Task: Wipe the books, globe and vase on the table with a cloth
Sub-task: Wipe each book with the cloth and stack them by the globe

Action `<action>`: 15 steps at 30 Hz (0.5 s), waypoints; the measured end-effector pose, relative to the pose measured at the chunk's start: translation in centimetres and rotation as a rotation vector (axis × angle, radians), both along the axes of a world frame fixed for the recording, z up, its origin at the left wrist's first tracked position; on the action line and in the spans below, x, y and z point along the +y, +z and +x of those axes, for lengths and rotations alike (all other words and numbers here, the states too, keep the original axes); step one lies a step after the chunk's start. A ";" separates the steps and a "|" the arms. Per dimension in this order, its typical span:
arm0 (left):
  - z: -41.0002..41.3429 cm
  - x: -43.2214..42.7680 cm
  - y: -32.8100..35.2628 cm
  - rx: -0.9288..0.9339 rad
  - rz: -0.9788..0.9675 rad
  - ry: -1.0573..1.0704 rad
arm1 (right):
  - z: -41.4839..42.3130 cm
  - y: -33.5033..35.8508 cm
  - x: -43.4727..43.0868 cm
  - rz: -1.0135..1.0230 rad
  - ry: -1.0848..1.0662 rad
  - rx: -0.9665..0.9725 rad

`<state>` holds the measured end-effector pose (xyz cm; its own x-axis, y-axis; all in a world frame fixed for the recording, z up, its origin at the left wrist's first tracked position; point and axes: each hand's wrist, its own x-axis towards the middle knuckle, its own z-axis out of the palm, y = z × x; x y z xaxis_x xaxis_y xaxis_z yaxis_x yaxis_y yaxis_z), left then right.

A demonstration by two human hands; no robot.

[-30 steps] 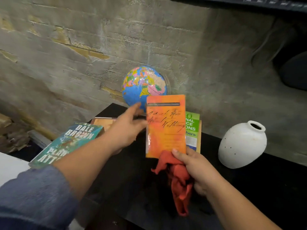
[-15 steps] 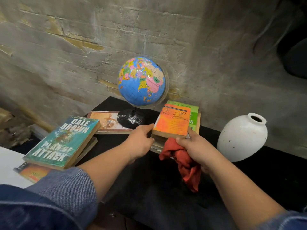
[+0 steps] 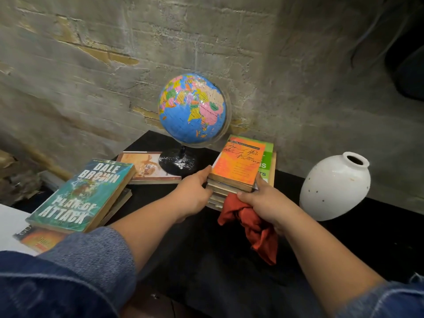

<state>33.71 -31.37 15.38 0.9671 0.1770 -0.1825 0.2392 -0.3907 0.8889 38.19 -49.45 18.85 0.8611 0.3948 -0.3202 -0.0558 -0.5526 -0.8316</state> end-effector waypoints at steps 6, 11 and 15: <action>-0.6 0.3 0.4 -0.019 -0.061 -0.018 | -1.2 -0.3 0.1 0.134 -0.147 -0.084; -4.0 3.9 0.7 -0.228 0.070 0.190 | -4.1 -0.6 1.1 0.362 -0.106 0.086; -8.3 10.0 -0.4 -0.188 0.279 0.516 | -4.9 -2.3 3.3 0.246 0.011 0.222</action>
